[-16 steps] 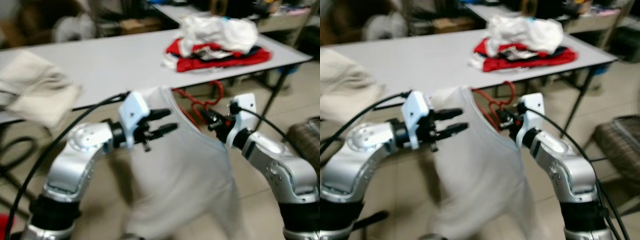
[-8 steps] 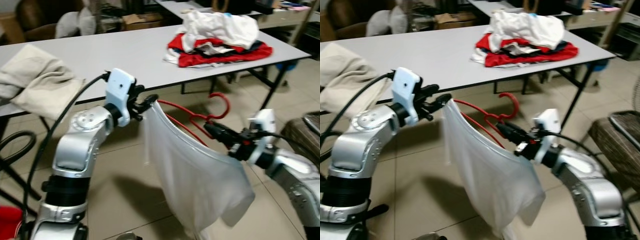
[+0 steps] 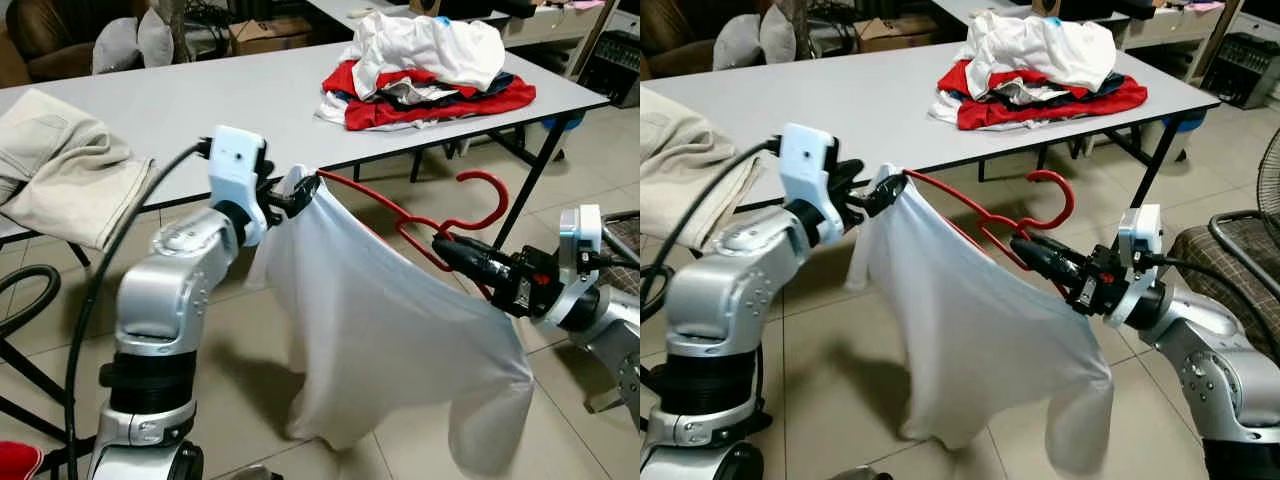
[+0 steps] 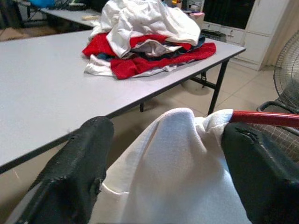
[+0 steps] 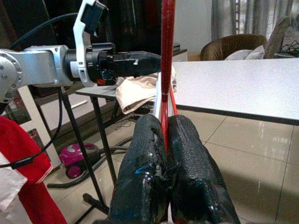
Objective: Hang hanger
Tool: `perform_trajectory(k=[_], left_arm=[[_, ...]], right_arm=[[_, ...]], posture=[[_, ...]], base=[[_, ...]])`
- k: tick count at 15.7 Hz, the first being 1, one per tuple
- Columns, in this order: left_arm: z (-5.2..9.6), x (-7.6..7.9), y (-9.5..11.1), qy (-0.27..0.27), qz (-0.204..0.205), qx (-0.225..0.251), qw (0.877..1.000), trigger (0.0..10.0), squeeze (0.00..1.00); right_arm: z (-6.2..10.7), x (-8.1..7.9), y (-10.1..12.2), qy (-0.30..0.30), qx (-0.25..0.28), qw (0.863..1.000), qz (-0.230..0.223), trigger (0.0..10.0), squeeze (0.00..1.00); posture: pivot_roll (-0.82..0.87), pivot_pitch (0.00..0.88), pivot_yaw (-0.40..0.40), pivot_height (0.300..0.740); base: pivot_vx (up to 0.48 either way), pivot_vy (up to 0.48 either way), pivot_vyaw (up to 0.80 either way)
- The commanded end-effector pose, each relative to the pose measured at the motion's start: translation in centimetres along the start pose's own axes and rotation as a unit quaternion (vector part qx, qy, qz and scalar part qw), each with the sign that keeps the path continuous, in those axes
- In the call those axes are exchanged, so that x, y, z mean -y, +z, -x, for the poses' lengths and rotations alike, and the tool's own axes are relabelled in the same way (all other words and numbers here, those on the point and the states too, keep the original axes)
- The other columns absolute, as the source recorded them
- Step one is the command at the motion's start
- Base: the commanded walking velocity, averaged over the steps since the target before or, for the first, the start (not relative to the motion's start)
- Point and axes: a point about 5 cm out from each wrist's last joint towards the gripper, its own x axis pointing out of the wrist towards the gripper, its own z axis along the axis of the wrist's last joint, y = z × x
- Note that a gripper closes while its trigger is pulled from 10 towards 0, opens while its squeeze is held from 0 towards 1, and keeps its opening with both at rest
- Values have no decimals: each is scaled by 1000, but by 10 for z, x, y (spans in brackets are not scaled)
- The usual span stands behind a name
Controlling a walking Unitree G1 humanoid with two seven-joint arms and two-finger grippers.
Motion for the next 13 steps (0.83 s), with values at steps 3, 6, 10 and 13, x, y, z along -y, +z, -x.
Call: perform_trajectory(k=[3,6,10,13], left_arm=[[5,-4,5,25,25,5,999,10000,1000],[4,6,4,-14,109,19,994,10000,1000],[3,5,-7,-30,144,19,989,10000,0],[9,-4,-25,-66,90,22,993,10000,0]], right_arm=[[3,5,13,3,12,1000,24,10000,0],[2,10,16,-13,12,999,32,10000,0],[-3,14,14,-34,-6,998,46,10000,0],[-9,23,11,-81,-13,995,49,10000,0]], posture=[[-96,0,28,740],[-99,0,27,740],[-101,0,24,740],[-106,0,23,740]], base=[[0,0,0],[0,0,0],[0,0,0],[0,0,0]])
